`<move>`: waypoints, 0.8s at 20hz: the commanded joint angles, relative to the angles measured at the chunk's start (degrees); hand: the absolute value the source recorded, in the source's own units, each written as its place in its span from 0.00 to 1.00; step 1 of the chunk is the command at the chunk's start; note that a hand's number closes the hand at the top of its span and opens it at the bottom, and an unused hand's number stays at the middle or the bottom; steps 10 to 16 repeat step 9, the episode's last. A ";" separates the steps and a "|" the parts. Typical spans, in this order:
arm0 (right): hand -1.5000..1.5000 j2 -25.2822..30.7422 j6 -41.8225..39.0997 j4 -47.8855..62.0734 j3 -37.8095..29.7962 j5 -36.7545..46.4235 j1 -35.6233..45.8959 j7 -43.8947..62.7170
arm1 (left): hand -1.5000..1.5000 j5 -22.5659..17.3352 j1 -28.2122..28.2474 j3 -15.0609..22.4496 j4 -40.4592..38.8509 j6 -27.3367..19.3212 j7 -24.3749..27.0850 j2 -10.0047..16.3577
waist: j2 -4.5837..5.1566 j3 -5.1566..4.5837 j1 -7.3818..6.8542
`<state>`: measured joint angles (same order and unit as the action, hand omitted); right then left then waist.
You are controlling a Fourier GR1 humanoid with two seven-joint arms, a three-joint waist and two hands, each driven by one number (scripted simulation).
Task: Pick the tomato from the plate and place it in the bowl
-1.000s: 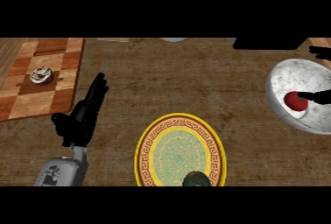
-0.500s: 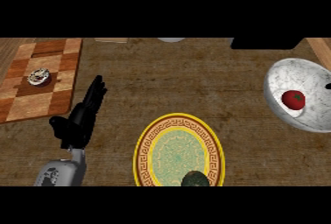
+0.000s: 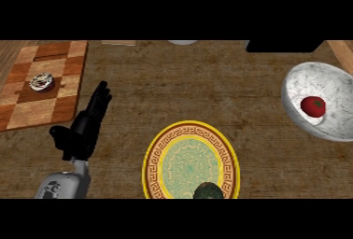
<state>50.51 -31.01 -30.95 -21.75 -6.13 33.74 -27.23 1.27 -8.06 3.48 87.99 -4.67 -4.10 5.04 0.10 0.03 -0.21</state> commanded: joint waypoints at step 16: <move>0.00 3.90 -9.97 4.58 -0.48 0.33 -6.74 -9.64 | 0.50 0.78 -0.83 0.41 1.38 0.33 -2.22 -0.74 | 0.01 0.04 -0.18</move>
